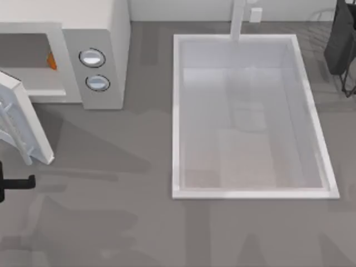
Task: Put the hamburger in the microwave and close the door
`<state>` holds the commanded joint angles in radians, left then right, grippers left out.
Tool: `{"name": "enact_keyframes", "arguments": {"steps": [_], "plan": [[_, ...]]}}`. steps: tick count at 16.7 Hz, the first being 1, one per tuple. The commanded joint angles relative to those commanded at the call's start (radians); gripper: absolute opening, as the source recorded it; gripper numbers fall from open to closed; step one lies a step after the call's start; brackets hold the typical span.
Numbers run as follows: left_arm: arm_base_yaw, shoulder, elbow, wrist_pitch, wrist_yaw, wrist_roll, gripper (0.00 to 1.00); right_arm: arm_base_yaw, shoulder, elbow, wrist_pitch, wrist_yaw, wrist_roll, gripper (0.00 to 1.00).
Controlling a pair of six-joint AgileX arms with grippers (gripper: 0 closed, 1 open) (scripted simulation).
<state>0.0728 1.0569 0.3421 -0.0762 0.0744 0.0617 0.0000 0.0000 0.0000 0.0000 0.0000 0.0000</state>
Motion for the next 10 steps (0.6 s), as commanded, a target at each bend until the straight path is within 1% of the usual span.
{"name": "enact_keyframes", "arguments": {"steps": [5, 7, 10], "plan": [[0.002, 0.020, 0.014, 0.007, 0.003, 0.000, 0.00, 0.000, 0.000, 0.000, 0.000, 0.000, 0.000, 1.00], [-0.004, 0.076, 0.051, 0.031, 0.002, -0.001, 0.00, 0.000, 0.000, 0.000, 0.000, 0.000, 0.000, 1.00], [-0.014, 0.225, 0.129, 0.080, -0.001, -0.004, 0.00, 0.000, 0.000, 0.000, 0.000, 0.000, 0.000, 1.00]]}}
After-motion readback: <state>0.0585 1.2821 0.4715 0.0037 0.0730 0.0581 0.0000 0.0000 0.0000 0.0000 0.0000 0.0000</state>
